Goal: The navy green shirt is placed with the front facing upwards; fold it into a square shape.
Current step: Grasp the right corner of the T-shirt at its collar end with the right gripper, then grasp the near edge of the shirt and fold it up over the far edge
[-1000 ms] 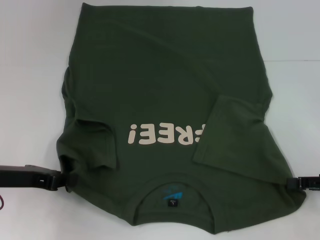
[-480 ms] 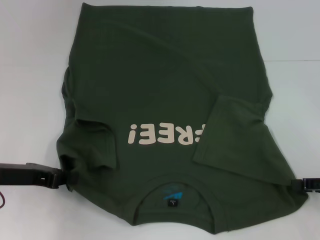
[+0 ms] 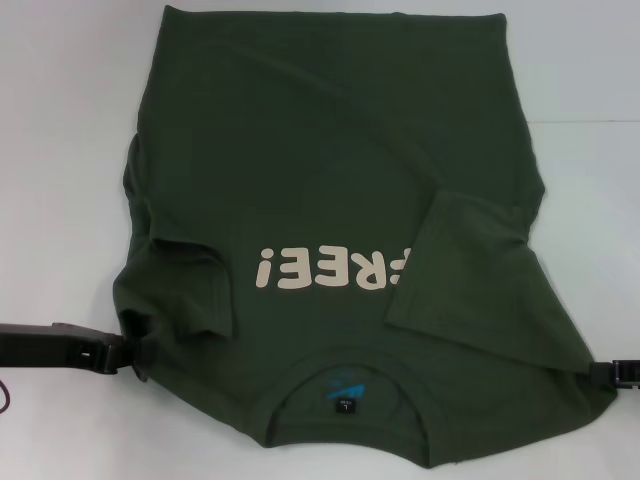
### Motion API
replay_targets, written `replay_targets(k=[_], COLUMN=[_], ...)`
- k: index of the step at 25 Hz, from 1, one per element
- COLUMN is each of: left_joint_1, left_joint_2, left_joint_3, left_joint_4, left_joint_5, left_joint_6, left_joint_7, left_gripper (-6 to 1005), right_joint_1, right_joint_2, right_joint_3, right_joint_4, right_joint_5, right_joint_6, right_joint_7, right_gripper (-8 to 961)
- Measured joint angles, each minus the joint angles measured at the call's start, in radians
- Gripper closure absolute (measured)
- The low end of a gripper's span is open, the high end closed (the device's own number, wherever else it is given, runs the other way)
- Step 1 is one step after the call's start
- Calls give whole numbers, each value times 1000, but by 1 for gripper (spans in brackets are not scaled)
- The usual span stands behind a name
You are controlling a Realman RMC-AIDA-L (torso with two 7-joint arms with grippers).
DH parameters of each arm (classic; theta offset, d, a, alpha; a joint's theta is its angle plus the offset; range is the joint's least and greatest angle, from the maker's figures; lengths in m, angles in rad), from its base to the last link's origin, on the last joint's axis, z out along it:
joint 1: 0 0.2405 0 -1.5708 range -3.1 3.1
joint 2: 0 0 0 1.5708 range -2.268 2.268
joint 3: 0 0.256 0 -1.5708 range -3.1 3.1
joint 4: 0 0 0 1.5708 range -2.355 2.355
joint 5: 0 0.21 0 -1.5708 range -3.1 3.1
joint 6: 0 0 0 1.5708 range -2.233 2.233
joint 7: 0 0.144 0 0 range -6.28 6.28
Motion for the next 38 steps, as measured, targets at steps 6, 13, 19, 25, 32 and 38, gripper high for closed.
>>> replay_targets(k=[6,13,19,25,32,38], left_joint_1=[-3,-3,-5,-7,-8,-8], left_joint_2=[0,0,0,0,2,3], left_joint_3=[0,0,0,0,0,0], left_joint_4=[0,0,0,0,-11,-13], left_joint_5=[0,0,0,0,0,0], left_joint_6=[-2,-3,-3,-3,-12,-17], left_joint_7=[1,1,1,2,3,4], left_gripper=[951,952,953,952,951,952], right_joint_1=[-1,0,8,21,44,52], right_joint_2=[-2,0,4,11,19,24], right_joint_3=[3,-5,-11,-12,-14,-9], right_joint_4=[0,1,4,1,7,0], right_joint_5=[-6,-6,-15,-19,-29,-70], right_joint_6=[1,-3,-19,-44,-46,-41], right_joint_7=[0,0,0,0,4,26], right_gripper=[431,433,434,436,438,440])
